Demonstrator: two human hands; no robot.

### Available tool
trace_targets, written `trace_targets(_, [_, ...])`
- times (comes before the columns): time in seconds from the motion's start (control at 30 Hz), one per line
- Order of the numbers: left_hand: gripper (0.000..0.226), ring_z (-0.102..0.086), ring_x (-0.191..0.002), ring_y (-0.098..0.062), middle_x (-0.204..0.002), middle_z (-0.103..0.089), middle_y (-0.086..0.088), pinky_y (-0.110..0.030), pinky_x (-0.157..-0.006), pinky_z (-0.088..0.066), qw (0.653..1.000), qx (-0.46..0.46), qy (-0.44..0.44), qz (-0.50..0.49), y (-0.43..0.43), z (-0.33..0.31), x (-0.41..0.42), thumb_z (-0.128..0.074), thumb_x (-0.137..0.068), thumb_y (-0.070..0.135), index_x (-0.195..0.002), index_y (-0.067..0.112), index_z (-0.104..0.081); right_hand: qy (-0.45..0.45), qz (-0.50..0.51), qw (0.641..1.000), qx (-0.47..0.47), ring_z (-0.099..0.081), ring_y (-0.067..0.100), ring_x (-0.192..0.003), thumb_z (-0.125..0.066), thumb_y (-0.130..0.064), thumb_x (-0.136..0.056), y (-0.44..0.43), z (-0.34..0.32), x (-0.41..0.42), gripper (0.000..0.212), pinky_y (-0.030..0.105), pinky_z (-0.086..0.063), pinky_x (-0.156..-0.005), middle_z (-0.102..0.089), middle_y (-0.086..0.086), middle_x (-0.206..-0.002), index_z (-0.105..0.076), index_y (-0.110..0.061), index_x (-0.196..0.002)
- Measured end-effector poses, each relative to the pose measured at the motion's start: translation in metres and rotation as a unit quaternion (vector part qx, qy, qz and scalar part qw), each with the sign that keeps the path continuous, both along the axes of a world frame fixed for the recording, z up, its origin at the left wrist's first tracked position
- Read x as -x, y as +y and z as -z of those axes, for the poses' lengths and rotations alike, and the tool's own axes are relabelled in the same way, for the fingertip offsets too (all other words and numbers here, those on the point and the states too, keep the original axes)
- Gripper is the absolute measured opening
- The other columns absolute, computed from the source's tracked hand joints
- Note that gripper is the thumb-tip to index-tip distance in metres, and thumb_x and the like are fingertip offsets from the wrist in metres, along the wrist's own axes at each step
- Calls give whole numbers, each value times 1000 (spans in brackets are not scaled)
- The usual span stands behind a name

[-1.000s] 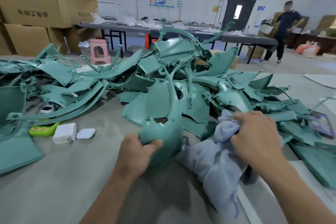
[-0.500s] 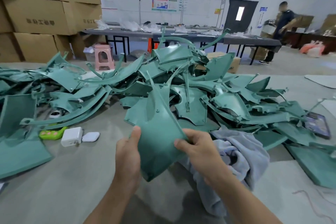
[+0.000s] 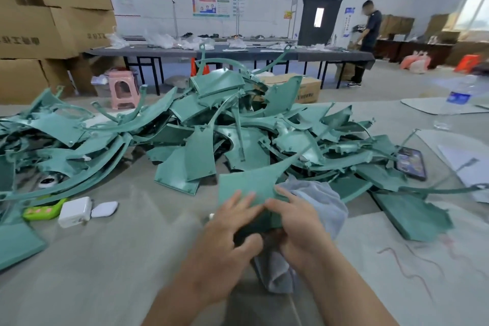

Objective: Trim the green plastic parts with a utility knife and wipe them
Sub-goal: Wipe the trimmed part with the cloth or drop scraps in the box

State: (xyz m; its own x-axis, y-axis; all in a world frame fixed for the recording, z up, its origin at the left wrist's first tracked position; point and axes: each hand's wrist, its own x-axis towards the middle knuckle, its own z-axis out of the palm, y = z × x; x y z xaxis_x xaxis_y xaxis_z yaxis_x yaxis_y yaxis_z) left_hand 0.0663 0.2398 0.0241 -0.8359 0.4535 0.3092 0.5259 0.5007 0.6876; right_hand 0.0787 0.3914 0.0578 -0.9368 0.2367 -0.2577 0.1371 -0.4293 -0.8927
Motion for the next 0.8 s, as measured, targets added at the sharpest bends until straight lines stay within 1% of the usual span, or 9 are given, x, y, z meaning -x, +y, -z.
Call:
trace_targets(0.07, [70,5,-149,15,-161,0,40,-19,-120,-10,994,28,70,-83,-4,2,2,-50,-92,62,-155,54,-21,-1,9,999,40,-71,37,-90,-49,10,-98,13,3,-6,26,47,-54,-79,-77,19,-98,-68,-2,-109])
trace_targets(0.13, [87,-22,-143,18,-155,-17,47,-8,-112,-26,990,-82,-14,-117,1,-1,3,-72,-91,42,-156,55,-15,0,-4,999,52,-73,36,-90,-49,6,-100,21,7,-14,24,45,-57,-73,-77,20,-103,-67,-3,-112])
trace_targets(0.23, [52,-72,-97,-3,-113,-75,19,-26,-80,-60,930,-306,-183,-88,17,4,4,-72,-88,24,-132,48,-59,14,-19,999,42,-76,27,-80,-52,5,-99,26,13,-25,21,35,-61,-61,-77,19,-100,-68,1,-111])
trace_targets(0.3, [14,-71,-70,-7,-84,-78,11,-21,-57,-55,926,-320,-142,-142,27,2,-1,-61,-95,31,-96,32,-75,23,-2,1000,7,-74,21,-74,-55,6,-98,29,15,-32,19,28,-56,-54,-78,14,-94,-68,2,-111])
trace_targets(0.33, [24,-67,-63,-8,-74,-74,10,-22,-52,-51,919,-324,-138,-178,33,1,-5,-58,-99,34,-85,20,-72,25,10,1000,-14,-73,19,-73,-58,4,-97,31,14,-37,19,26,-54,-54,-78,11,-92,-68,1,-112])
trace_targets(0.5, [38,-72,-72,-23,-80,-77,-5,-39,-62,-60,894,-350,-235,-154,65,-13,-28,-56,-97,44,-82,12,-71,1,67,990,-125,-69,14,-56,-68,-13,-96,59,17,-69,5,24,-48,-45,-76,2,-75,-71,-12,-93])
trace_targets(0.57, [15,-76,-80,-26,-92,-79,-7,-40,-61,-61,886,-341,-307,-58,82,-16,-42,-66,-93,33,-92,21,-76,-6,91,987,-132,-56,17,-43,-68,-15,-95,73,24,-92,14,24,-40,-40,-67,5,-62,-69,-7,-83])
trace_targets(0.63, [26,-76,-89,-33,-102,-78,-11,-47,-70,-62,879,-303,-365,41,104,-18,-61,-73,-83,13,-108,19,-71,-4,124,986,-113,-53,18,-44,-66,-14,-96,91,34,-124,17,24,-40,-40,-65,5,-59,-69,-5,-81])
trace_targets(0.8, [12,-73,-74,-19,-84,-78,0,-33,-65,-59,909,-162,-361,129,184,4,-123,-66,-93,3,-93,14,-71,-8,192,980,43,-77,24,-81,-56,0,-96,147,61,-236,20,29,-60,-63,-78,18,-99,-76,1,-98])
